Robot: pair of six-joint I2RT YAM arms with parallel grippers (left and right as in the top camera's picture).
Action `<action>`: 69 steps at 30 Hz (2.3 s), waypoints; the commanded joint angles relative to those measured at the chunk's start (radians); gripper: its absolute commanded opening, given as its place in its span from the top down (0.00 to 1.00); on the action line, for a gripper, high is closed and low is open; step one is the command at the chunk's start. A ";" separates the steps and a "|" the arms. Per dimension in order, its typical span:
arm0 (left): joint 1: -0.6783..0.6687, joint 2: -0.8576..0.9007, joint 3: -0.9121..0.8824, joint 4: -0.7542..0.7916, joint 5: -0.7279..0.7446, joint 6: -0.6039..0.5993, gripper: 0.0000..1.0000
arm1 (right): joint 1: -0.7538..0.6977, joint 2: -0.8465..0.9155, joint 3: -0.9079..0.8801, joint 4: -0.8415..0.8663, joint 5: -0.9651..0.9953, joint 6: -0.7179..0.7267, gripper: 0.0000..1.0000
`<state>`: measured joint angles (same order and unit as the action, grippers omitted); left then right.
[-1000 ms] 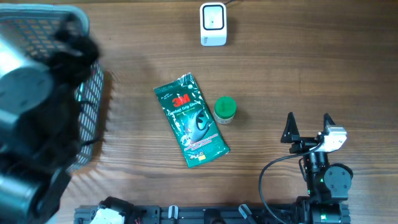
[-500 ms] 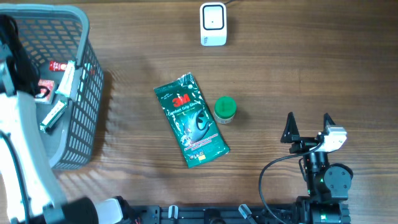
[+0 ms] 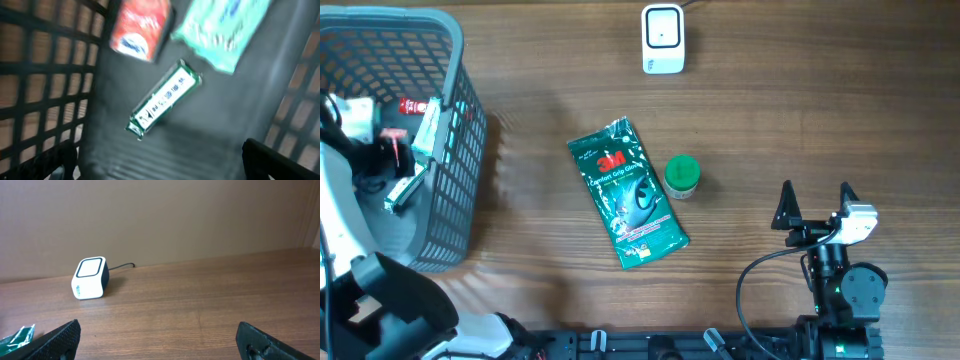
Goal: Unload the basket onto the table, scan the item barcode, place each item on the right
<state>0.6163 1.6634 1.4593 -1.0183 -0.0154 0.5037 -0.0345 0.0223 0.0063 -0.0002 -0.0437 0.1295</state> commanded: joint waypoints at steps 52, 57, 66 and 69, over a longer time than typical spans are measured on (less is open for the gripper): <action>0.030 0.299 -0.029 0.049 0.146 -0.153 0.83 | 0.002 -0.005 -0.001 0.003 0.010 0.002 0.00; -0.043 0.201 0.318 -0.196 0.146 -0.193 0.84 | 0.002 -0.005 -0.001 0.003 0.010 0.002 0.01; -0.204 -0.206 0.504 -0.402 0.369 -0.516 0.84 | 0.002 -0.005 -0.001 0.003 0.010 0.002 0.00; -0.383 -0.272 0.504 -0.472 0.430 -0.515 0.83 | 0.002 -0.005 -0.001 0.003 0.010 0.001 0.00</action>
<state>0.3641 1.4265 1.9530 -1.4506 0.3149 0.0231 -0.0345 0.0223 0.0063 0.0002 -0.0437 0.1295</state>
